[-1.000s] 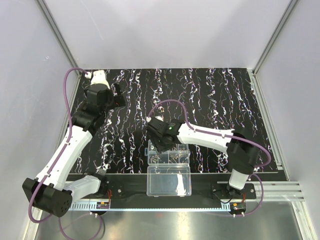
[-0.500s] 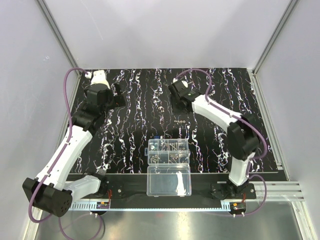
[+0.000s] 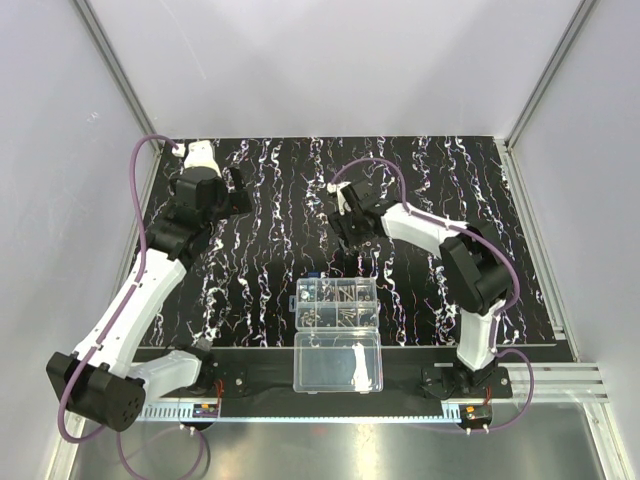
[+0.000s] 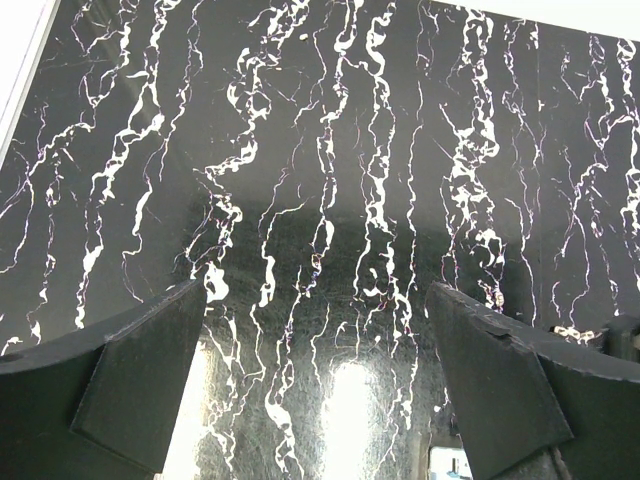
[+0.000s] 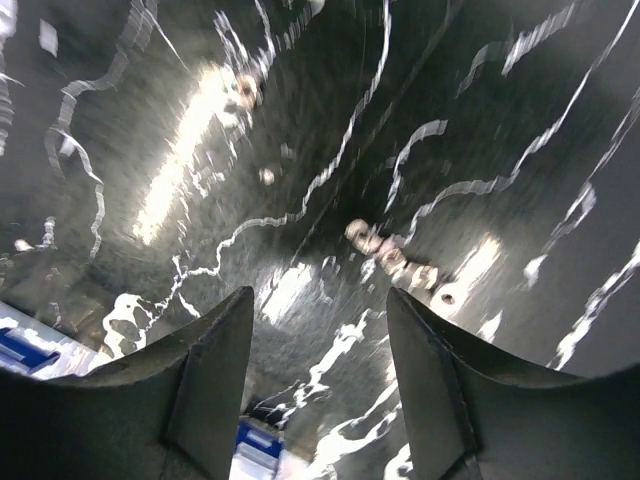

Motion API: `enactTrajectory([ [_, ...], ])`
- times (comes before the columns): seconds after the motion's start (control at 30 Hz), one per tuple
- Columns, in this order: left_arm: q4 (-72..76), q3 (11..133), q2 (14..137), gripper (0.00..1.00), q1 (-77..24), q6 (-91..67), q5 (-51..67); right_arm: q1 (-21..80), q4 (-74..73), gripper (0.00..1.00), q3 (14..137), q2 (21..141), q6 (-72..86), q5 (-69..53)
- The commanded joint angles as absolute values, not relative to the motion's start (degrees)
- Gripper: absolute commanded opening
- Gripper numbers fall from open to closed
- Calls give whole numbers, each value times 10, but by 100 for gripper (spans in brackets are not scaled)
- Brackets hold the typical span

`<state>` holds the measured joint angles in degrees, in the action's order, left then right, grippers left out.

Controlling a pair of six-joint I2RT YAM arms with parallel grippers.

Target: Sort the screws and nuts into containers

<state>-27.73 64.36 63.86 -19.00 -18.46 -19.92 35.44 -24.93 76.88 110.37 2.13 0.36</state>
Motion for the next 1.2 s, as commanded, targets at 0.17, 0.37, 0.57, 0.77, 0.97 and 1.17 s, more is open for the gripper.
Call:
enactTrajectory([
  [0.17, -258, 659, 641, 99, -186, -181, -200, 321, -225, 61, 805, 1099, -117, -127],
  [0.37, -261, 662, 648, 99, -186, -178, -212, 322, -231, 58, 796, 1114, -173, -133],
  [0.57, -262, 663, 654, 99, -184, -177, -216, 319, -234, 56, 800, 1131, -199, -144],
  [0.77, -262, 662, 657, 99, -183, -176, -219, 317, -241, 53, 819, 1153, -218, -136],
  [0.97, -263, 663, 663, 99, -180, -176, -220, 317, -238, 50, 819, 1163, -223, -131],
  [1.17, -263, 663, 664, 99, -179, -175, -219, 316, -247, 47, 835, 1179, -225, -127],
])
